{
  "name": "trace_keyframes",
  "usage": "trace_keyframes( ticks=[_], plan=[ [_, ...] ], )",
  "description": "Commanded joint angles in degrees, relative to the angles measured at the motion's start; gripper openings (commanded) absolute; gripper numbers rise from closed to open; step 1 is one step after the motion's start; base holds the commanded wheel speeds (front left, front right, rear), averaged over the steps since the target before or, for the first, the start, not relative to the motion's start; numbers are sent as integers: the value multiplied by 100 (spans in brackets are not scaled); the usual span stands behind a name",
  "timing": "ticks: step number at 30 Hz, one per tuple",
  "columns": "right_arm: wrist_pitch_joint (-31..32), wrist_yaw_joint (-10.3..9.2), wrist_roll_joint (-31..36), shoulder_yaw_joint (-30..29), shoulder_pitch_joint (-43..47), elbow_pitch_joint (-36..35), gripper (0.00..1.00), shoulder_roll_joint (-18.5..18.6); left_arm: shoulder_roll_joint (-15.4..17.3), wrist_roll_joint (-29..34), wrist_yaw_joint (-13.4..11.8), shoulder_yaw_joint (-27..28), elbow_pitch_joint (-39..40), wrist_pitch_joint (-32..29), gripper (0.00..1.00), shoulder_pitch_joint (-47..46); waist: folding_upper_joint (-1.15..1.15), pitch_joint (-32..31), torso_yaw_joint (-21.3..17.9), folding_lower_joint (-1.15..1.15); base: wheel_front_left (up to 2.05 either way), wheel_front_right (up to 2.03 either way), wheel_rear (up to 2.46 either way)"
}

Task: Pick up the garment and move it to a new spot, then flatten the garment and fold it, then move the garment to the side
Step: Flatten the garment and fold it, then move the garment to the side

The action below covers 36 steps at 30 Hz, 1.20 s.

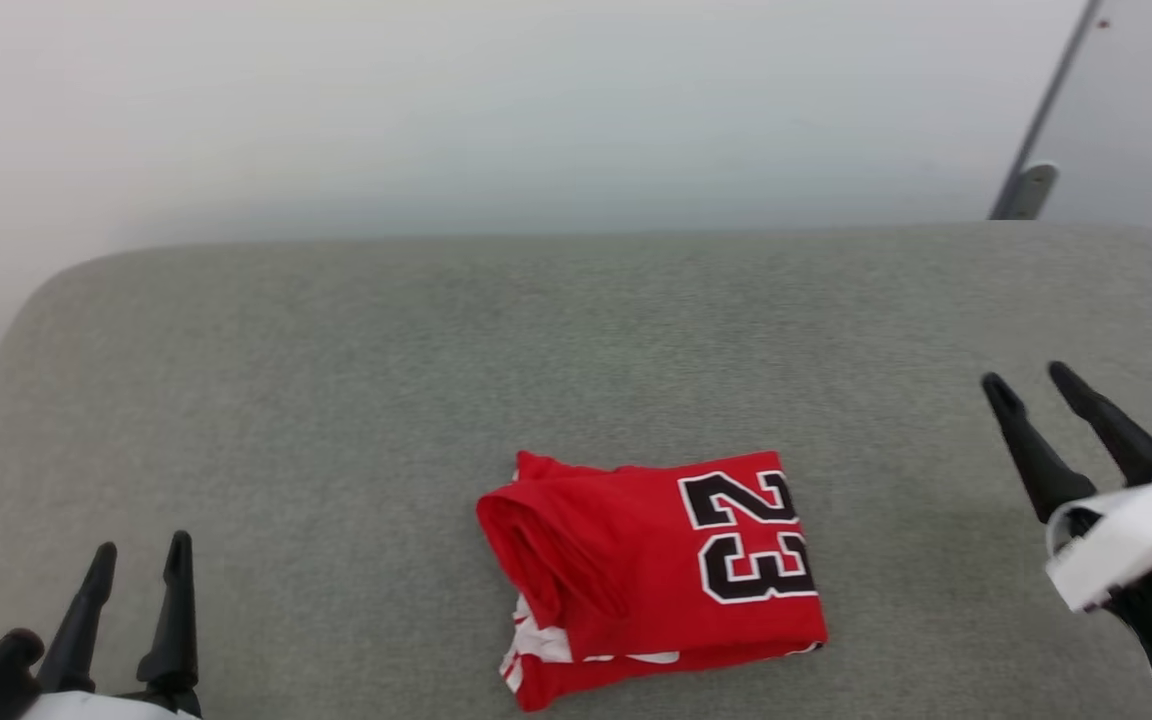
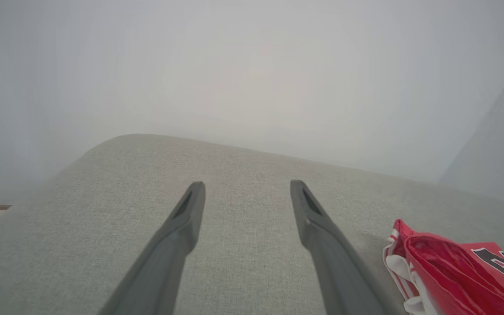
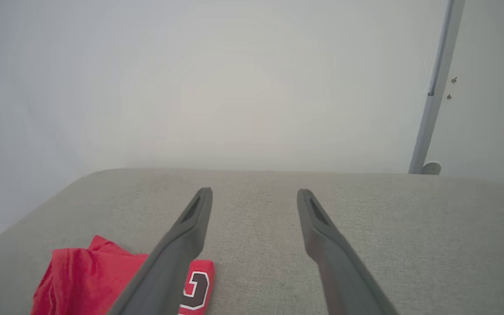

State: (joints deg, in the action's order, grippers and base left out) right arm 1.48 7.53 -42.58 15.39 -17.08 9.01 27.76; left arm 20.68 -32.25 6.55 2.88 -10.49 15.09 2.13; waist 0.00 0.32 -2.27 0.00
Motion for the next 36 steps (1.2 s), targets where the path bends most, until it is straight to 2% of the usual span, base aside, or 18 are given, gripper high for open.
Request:
trace_keyframes(
  ticks=[1,6,12,36],
  plan=[
    [-264,-9,70,14,154,59,100,78,34,25,1,36,14,5,100,73,0,-68,-170,0,0,0,0],
    [-946,-9,196,5,388,307,100,182,47,32,14,121,41,5,100,162,0,-104,-288,0,0,0,0],
    [-1406,-9,182,-76,601,624,100,150,60,8,38,166,41,5,100,231,0,-135,-354,0,0,0,0],
    [-1638,-9,189,-103,778,905,100,-16,112,-91,88,165,-47,5,100,230,0,-164,-383,0,0,0,0]
  ],
)
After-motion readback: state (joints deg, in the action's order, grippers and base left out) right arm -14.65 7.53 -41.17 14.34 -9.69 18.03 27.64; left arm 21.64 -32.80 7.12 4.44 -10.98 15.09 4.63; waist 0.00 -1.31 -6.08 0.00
